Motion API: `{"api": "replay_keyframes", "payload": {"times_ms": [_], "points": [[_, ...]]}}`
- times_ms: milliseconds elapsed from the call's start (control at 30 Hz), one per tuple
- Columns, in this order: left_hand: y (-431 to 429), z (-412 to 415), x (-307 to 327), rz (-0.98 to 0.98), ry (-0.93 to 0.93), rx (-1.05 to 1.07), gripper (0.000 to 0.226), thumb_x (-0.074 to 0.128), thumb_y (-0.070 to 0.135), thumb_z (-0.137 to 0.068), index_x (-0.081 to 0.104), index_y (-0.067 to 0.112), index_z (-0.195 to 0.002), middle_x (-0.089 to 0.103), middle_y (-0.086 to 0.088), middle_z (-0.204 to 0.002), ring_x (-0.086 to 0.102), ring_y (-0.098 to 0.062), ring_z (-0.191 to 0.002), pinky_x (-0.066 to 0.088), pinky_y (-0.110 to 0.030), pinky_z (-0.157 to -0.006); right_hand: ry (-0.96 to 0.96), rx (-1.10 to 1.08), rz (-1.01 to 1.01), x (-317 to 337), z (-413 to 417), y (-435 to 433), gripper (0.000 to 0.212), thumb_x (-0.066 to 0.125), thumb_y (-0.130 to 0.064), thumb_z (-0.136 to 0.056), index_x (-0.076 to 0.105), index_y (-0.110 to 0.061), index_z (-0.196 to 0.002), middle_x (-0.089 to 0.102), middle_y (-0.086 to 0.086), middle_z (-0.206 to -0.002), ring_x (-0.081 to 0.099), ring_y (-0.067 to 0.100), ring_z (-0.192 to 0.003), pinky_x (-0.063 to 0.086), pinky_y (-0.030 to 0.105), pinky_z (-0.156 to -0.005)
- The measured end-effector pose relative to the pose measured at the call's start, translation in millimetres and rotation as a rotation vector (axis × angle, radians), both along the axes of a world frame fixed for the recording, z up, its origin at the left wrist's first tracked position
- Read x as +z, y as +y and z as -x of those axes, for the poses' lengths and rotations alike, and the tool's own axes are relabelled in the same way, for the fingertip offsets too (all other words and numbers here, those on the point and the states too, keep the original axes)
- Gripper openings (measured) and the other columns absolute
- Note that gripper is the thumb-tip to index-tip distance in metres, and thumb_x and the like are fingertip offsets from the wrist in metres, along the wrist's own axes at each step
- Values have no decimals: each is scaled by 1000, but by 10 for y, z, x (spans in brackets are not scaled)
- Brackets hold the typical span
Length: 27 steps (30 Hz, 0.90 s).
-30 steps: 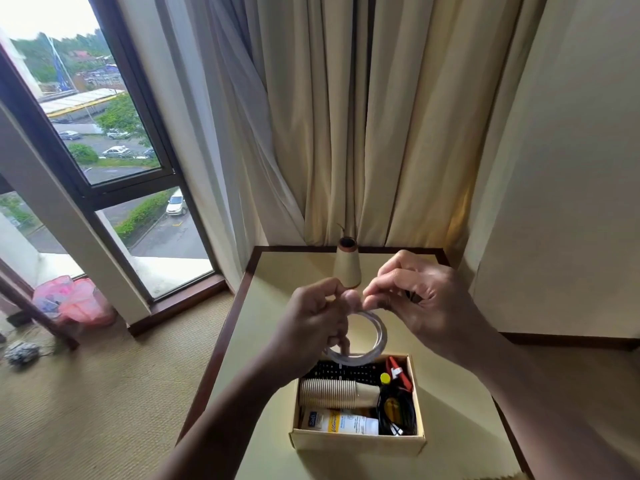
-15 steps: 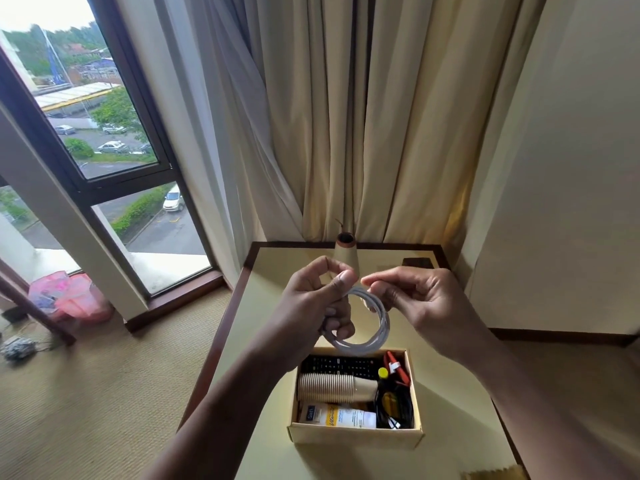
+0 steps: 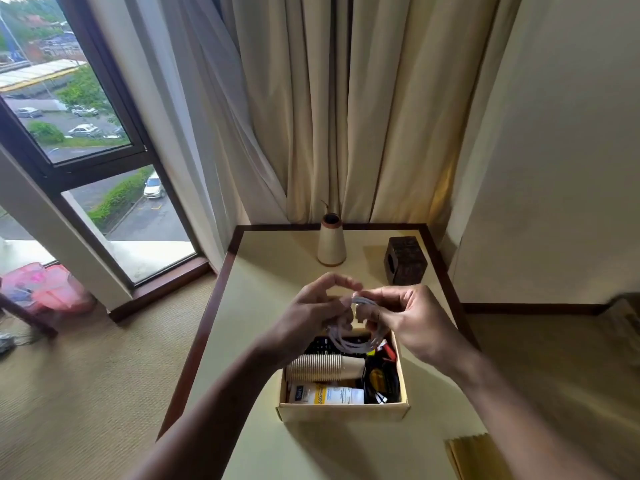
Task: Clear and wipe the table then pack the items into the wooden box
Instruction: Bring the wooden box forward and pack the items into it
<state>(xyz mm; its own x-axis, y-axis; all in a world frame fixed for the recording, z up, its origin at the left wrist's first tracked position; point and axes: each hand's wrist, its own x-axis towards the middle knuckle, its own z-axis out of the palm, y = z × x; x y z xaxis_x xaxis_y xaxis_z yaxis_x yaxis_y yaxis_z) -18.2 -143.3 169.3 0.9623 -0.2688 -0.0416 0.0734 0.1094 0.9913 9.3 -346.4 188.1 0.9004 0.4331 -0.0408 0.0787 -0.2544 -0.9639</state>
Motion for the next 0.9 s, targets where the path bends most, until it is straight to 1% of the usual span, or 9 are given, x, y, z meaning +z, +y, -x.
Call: {"api": "replay_keyframes", "payload": {"times_ms": [100,200,267,300,400,500,567,733,900], "points": [[-77,-14,-403,-182,-45,-10,25,48,4,-104,54,13,-127,67,0,-77,62,-13,-72,51,-30,-65,54,-29,120,-258,-40,-39,14,74,-19,-90,80,-22,-102,79,-2,-84,75,19,-82,60,26,-72],[-138,-62,-931,-749,-102,116,27,60,29,-101,58,30,-128,72,4,-111,66,-16,-102,55,-42,-88,-107,-97,517,-615,-92,-70,15,73,-19,-90,79,-26,-79,74,-6,-71,69,7,-66,59,27,-63],[-60,-4,-1243,-1033,-122,235,35,55,41,-100,56,28,-133,61,3,-129,53,-21,-118,46,-41,-99,-153,-159,756,-848,-138,-106,38,66,-14,-90,58,-20,-53,59,-5,-57,54,11,-51,44,28,-46],[0,41,-1374,-1081,-119,298,36,50,44,-101,55,28,-133,56,2,-131,49,-22,-120,43,-41,-100,-138,-189,829,-924,-150,-115,41,62,-10,-88,47,-17,-51,53,-2,-56,48,16,-49,34,28,-42],[182,153,-1711,-1233,-105,365,44,35,50,-99,49,31,-136,47,-1,-141,43,-28,-131,41,-45,-105,-94,-190,991,-1084,-146,-69,34,56,-4,-84,35,-15,-60,52,4,-67,50,29,-61,30,30,-46],[254,220,-1907,-1380,-119,272,44,42,46,-100,46,36,-143,36,-9,-158,29,-36,-148,33,-55,-115,-151,-152,1075,-1177,-109,38,12,52,-2,-86,59,-10,-82,70,14,-90,68,37,-83,46,34,-60],[238,244,-1949,-1413,-180,210,46,49,45,-98,51,38,-143,36,-13,-160,22,-38,-153,25,-64,-119,-177,-124,1090,-1283,-73,85,29,50,-3,-88,69,-8,-108,72,17,-98,70,38,-91,53,39,-69],[184,240,-1915,-1413,-174,112,50,45,53,-99,45,40,-148,48,-6,-150,32,-30,-147,16,-64,-120,-120,-184,1075,-1473,-70,37,27,50,-2,-85,71,-5,-102,72,19,-98,69,38,-90,51,37,-67],[197,218,-1867,-1400,-153,91,52,47,51,-101,41,40,-152,52,0,-146,42,-24,-138,17,-59,-120,-393,-72,1174,-1739,-32,-41,33,59,-20,-99,64,-9,-130,60,16,-124,60,31,-99,55,40,-72]]}}
